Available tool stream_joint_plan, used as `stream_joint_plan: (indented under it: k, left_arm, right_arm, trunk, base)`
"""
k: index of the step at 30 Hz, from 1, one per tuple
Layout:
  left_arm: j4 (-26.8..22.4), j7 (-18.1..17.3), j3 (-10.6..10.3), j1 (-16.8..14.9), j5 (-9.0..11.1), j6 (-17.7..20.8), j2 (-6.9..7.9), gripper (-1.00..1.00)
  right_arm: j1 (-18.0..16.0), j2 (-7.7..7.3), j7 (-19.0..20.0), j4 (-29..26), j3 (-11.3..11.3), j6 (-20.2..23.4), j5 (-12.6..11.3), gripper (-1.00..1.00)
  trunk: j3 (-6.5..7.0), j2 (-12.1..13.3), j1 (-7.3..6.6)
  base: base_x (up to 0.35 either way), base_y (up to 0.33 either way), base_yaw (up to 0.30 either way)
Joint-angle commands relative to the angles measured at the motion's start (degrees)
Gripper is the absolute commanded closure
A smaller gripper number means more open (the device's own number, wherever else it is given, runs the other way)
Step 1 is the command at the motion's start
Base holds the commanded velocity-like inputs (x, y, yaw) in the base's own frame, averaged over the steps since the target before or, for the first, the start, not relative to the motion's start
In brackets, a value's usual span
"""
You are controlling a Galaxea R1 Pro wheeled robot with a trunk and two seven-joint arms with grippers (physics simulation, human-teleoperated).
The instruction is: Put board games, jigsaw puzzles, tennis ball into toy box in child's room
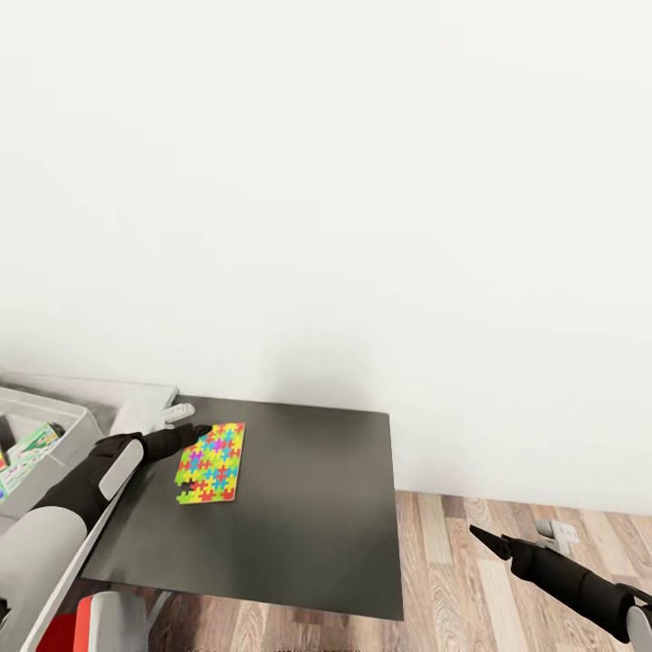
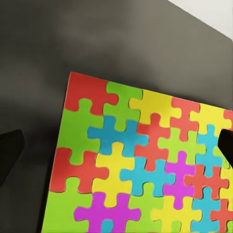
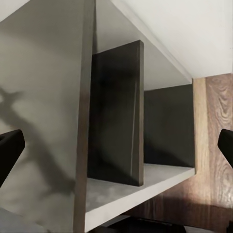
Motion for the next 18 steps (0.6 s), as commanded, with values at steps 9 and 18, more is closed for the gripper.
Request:
stream_joint_plan:
  k: [9,18]
  left_arm:
    - [0.0,-0.1,-0.3,0.0,-0.1,-0.1,0.02,-1.00]
    - [0.0,-0.1,-0.4,0.0,-0.1,-0.1,-0.06,-1.00]
  right_arm:
    - [0.0,0.00,0.1,0.0,-0.1,0.3,-0.1,-1.00]
    - [0.0,0.00,0.1,0.1,-0.2,0.4,-0.2,-1.00]
  trunk:
    - [-0.93,-0.1,0.03]
    - [-1.38,-0.1,0.03]
  base:
    - [0.000,0.000,0.000]
    - [0.000,0.000,0.000]
